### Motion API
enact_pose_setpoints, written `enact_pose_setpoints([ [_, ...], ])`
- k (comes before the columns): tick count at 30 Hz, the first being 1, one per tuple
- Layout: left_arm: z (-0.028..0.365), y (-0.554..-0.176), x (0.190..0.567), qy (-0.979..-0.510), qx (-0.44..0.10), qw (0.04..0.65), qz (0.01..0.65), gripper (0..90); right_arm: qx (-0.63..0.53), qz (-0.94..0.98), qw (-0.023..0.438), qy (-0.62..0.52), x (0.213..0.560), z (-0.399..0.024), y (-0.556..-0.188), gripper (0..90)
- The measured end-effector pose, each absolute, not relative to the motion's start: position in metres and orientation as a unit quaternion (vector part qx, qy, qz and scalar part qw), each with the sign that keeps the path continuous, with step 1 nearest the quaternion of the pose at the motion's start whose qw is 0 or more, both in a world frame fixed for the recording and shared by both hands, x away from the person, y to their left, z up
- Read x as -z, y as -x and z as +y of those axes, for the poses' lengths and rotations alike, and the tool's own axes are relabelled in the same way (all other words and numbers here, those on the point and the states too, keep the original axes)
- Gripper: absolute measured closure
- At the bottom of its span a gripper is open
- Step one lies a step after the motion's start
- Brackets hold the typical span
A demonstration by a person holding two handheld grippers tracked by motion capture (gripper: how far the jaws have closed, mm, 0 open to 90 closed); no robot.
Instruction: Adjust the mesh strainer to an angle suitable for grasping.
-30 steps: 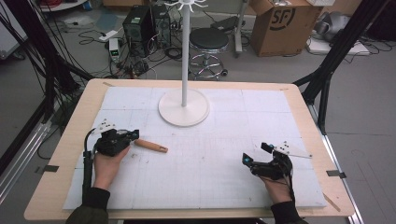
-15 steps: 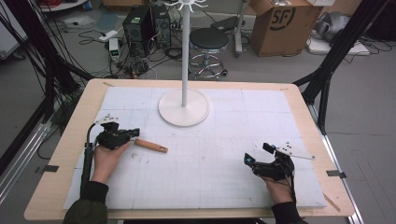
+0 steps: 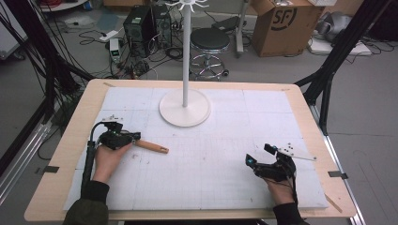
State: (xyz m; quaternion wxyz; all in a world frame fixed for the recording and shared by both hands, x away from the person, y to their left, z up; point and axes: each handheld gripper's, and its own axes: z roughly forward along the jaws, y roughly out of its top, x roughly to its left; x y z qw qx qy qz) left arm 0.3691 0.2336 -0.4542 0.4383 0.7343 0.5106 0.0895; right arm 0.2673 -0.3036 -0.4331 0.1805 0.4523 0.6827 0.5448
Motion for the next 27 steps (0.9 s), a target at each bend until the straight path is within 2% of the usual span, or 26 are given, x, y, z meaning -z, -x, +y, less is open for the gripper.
enact_pose_setpoints([
  [5,0.233,-0.368,0.454,-0.741,-0.104,0.416,0.516,90.0,-0.545,0.683,0.181,-0.452,0.433,-0.304,-0.267,0.9],
  [13,0.233,-0.357,0.448,-0.767,-0.095,0.384,0.506,90.0,-0.546,0.683,0.180,-0.451,0.433,-0.304,-0.267,0.9],
  [27,0.237,-0.342,0.445,-0.780,-0.086,0.372,0.496,90.0,-0.546,0.684,0.179,-0.449,0.433,-0.303,-0.268,0.9],
])
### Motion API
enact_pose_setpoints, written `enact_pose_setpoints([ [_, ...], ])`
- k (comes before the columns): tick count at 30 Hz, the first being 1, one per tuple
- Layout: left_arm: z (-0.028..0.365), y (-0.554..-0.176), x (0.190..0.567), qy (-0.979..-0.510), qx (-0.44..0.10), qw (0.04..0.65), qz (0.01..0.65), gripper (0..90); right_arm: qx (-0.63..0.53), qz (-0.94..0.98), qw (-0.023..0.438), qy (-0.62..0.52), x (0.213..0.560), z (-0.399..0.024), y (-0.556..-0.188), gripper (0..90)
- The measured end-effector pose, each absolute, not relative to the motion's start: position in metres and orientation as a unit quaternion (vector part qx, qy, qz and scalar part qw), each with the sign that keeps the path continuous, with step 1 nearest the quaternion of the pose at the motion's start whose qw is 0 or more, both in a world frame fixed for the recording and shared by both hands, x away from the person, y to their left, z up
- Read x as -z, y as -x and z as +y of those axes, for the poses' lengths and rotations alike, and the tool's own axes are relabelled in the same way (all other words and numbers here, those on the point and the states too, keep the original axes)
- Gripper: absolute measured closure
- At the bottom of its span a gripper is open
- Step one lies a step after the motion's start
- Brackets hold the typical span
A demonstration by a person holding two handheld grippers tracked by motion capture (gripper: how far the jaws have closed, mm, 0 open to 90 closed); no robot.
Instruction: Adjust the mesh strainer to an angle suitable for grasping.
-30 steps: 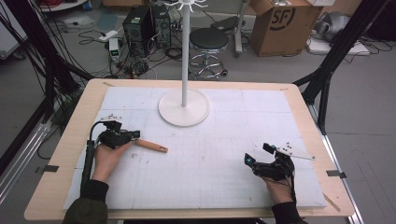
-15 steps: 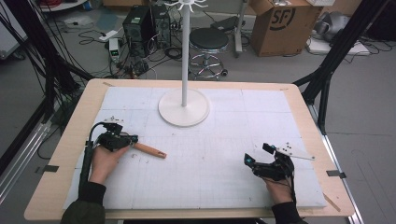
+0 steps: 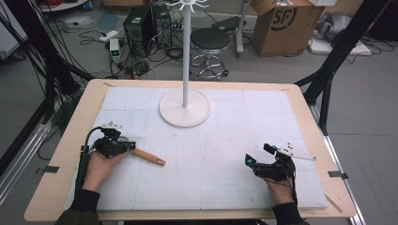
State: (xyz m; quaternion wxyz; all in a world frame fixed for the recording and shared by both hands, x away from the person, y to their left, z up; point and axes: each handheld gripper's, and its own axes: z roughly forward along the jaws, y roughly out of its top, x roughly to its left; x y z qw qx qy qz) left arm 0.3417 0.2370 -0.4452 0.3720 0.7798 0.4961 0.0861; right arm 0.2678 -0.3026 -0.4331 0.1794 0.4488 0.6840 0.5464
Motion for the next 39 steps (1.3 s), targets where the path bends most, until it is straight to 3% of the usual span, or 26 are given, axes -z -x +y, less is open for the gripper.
enact_pose_setpoints([
  [39,0.234,-0.289,0.450,-0.758,-0.098,0.400,0.506,90.0,-0.555,0.681,0.182,-0.442,0.430,-0.302,-0.269,0.9],
])
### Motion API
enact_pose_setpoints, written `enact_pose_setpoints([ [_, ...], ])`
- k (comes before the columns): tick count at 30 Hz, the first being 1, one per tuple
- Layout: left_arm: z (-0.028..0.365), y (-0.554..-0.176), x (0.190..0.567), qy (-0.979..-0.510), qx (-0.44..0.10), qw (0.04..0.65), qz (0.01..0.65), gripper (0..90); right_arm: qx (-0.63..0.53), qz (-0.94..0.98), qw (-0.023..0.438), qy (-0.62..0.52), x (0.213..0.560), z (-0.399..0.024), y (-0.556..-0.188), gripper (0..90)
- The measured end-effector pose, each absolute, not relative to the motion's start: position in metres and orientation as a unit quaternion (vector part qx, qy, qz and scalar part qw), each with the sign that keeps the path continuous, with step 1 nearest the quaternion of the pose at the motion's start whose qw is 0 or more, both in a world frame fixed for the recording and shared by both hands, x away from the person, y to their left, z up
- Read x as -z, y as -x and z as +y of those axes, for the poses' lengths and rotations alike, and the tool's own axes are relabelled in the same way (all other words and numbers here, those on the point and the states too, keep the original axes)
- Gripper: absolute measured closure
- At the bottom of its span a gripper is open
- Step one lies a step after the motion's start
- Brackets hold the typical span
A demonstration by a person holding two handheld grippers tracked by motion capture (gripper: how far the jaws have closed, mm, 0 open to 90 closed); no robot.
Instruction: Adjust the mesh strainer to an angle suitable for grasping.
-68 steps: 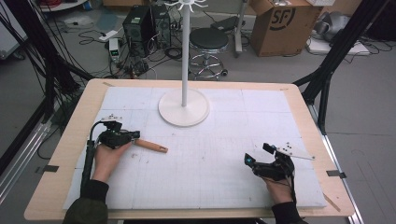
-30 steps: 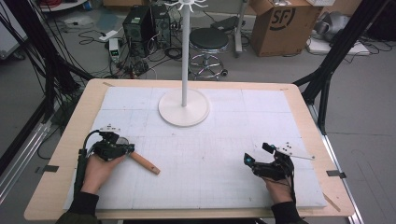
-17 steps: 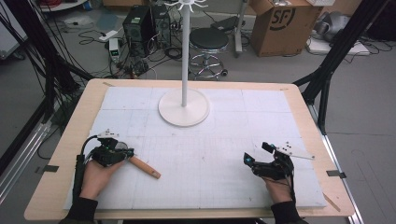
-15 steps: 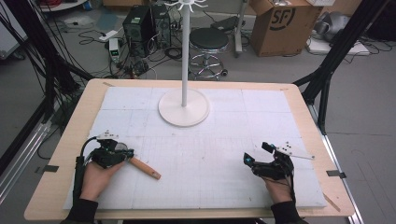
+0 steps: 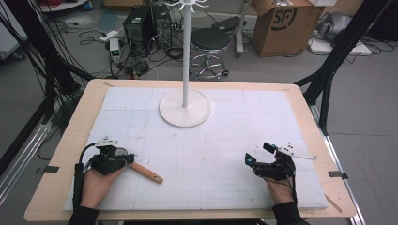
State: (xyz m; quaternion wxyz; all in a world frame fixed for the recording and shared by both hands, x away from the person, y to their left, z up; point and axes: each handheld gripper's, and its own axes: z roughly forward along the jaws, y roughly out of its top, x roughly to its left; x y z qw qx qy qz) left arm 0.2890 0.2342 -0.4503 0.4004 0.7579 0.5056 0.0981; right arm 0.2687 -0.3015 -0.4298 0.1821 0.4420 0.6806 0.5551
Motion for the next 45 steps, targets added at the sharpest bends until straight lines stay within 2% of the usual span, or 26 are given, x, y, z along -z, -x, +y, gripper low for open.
enact_pose_setpoints([
  [5,0.235,-0.284,0.441,-0.747,-0.111,0.423,0.500,90.0,-0.553,0.682,0.183,-0.443,0.430,-0.301,-0.269,0.9],
  [21,0.202,-0.244,0.444,-0.756,-0.042,0.462,0.462,90.0,-0.556,0.679,0.182,-0.442,0.429,-0.303,-0.269,0.9],
  [29,0.187,-0.226,0.454,-0.767,-0.010,0.457,0.449,90.0,-0.555,0.679,0.183,-0.444,0.429,-0.303,-0.269,0.9],
  [36,0.181,-0.228,0.460,-0.770,0.006,0.452,0.450,90.0,-0.555,0.679,0.184,-0.444,0.429,-0.302,-0.270,1.0],
  [45,0.165,-0.246,0.457,-0.782,-0.003,0.436,0.445,90.0,-0.552,0.680,0.185,-0.446,0.430,-0.302,-0.270,0.9],
])
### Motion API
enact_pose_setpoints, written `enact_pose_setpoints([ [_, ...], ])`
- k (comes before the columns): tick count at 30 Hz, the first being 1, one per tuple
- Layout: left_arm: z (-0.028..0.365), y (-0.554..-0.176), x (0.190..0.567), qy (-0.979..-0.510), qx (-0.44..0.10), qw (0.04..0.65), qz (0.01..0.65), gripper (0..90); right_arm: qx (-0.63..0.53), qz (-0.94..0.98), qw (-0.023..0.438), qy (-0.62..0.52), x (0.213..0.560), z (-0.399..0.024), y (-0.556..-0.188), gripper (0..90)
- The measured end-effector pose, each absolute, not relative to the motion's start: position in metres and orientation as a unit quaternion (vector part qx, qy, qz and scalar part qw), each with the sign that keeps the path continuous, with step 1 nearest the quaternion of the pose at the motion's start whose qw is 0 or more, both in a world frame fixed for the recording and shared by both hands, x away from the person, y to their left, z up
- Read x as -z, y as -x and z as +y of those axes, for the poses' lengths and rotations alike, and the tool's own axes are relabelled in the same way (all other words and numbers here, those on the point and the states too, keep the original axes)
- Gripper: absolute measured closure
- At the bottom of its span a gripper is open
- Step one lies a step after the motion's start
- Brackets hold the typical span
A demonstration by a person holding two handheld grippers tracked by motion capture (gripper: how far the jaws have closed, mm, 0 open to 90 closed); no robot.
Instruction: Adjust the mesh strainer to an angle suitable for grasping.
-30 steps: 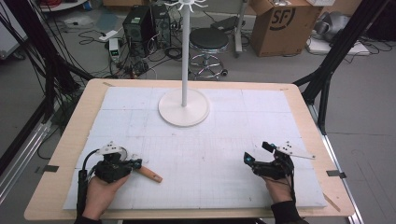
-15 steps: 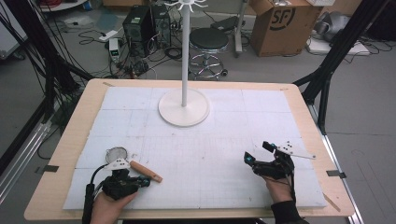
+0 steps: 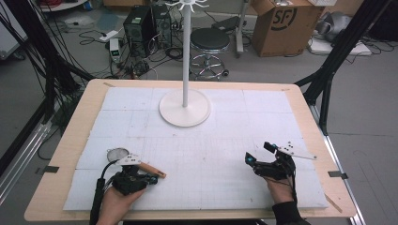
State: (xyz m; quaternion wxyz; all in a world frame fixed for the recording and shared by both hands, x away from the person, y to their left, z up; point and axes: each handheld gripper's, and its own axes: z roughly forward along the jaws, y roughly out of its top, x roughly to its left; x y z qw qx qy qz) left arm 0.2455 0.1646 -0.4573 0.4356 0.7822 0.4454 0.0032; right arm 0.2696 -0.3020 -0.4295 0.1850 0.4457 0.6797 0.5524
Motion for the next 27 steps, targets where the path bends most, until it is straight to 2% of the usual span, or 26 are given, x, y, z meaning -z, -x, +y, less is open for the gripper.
enact_pose_setpoints([
  [7,0.155,-0.264,0.458,-0.778,0.001,0.437,0.452,90.0,-0.552,0.680,0.184,-0.446,0.430,-0.302,-0.270,0.9],
  [24,0.134,-0.289,0.457,-0.771,-0.048,0.427,0.470,90.0,-0.551,0.681,0.183,-0.447,0.430,-0.302,-0.270,0.9],
  [27,0.132,-0.295,0.457,-0.764,-0.044,0.430,0.480,90.0,-0.552,0.681,0.183,-0.444,0.430,-0.302,-0.270,0.9],
])
